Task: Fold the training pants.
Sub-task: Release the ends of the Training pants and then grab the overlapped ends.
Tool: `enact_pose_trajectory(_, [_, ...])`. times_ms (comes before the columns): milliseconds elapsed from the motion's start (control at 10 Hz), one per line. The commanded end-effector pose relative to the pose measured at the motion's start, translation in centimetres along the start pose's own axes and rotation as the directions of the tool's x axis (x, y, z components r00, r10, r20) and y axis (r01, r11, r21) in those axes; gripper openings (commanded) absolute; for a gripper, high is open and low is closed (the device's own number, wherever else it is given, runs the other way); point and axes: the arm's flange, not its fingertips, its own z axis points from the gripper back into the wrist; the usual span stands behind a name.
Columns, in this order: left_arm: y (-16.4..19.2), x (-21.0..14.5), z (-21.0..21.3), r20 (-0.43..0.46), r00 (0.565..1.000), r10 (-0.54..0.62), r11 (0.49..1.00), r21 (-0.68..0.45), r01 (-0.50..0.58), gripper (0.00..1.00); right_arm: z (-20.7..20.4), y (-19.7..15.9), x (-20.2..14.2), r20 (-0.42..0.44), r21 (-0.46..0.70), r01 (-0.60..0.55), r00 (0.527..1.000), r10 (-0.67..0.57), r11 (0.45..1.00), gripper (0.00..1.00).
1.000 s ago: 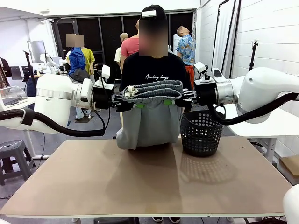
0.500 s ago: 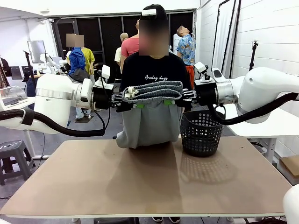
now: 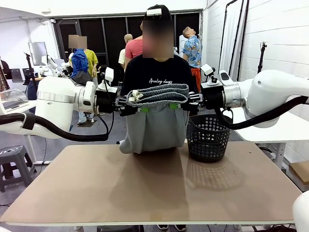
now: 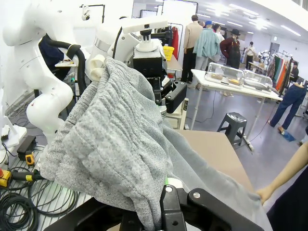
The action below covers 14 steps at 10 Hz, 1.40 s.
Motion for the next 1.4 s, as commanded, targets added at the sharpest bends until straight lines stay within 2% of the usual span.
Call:
enact_pose_trajectory(0, [-0.14, 0.31, -0.03, 0.007, 1.0, -0.004, 1.0, -0.002, 0.004, 0.0, -0.16, 0.29, 0.07, -0.002, 0.005, -0.004, 1.0, 0.004, 1.0, 0.0])
enact_pose_trajectory(1300, [-0.14, 0.31, -0.03, 0.007, 1.0, -0.004, 1.0, -0.002, 0.004, 0.0, -0.16, 0.29, 0.07, -0.002, 0.005, -0.004, 1.0, 0.004, 1.0, 0.0])
